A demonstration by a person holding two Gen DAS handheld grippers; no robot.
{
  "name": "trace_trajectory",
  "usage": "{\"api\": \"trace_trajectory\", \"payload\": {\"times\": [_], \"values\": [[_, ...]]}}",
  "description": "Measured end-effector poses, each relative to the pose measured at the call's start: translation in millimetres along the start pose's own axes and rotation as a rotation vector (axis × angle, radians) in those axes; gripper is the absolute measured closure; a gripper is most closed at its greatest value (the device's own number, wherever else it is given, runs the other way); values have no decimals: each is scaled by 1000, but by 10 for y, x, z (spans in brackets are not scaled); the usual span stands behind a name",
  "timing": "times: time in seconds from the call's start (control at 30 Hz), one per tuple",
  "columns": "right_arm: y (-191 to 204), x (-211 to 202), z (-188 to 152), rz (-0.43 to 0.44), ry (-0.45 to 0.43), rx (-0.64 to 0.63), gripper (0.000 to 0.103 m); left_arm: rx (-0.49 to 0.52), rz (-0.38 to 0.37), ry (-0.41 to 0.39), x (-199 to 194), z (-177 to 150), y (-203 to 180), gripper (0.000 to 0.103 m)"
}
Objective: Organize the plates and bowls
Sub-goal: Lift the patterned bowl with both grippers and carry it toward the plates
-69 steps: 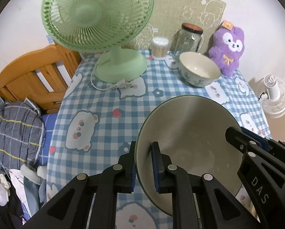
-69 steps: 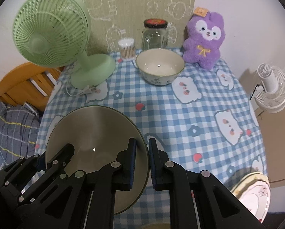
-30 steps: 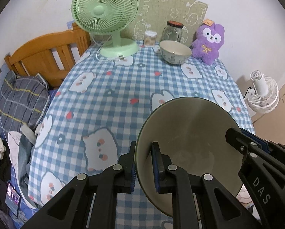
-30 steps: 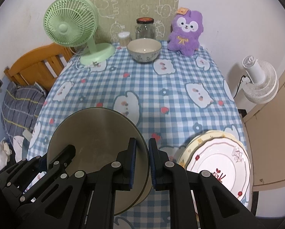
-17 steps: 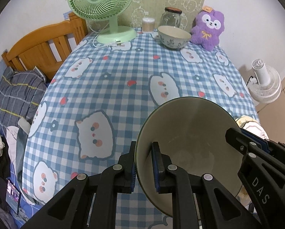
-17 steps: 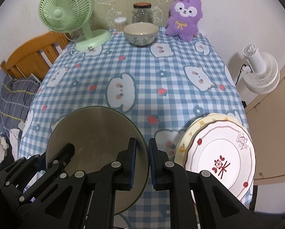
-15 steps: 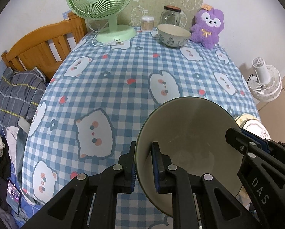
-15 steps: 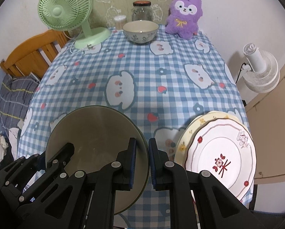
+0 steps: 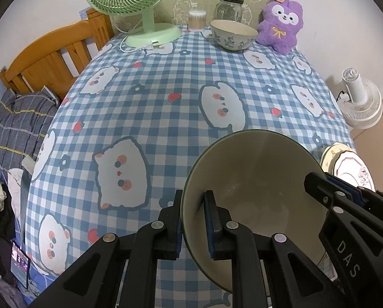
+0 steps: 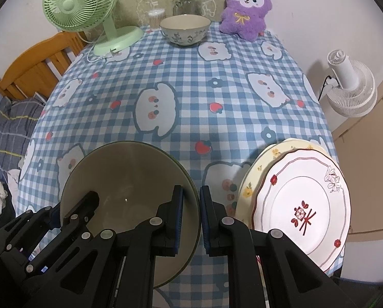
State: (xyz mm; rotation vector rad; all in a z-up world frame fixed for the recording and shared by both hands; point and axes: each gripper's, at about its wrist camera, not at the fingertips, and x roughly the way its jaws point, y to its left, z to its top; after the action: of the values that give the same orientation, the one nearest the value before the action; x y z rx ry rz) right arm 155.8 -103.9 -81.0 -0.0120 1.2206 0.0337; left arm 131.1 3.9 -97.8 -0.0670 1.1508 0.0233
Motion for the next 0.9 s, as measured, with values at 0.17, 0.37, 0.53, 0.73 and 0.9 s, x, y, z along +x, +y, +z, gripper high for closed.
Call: {"api": "trace_trajectory", "payload": {"times": [0.17,0.37,0.53,0.73,0.9], "values": [[-20,55,-1,5,13,13,87,20,14,-4,35,8,-23,91],[-17,88,22,11,17,15,87,21,27,-5,73,29,-24,90],[-18,103,27,12,18,17,87,19,33,-7,83,43,-36,89],[-24,135,69,24,40,13,86,33,14,14,76,57,-99,67],[-58,44,50,36,20,2,86,35,14,4,6,61,-122,61]]}}
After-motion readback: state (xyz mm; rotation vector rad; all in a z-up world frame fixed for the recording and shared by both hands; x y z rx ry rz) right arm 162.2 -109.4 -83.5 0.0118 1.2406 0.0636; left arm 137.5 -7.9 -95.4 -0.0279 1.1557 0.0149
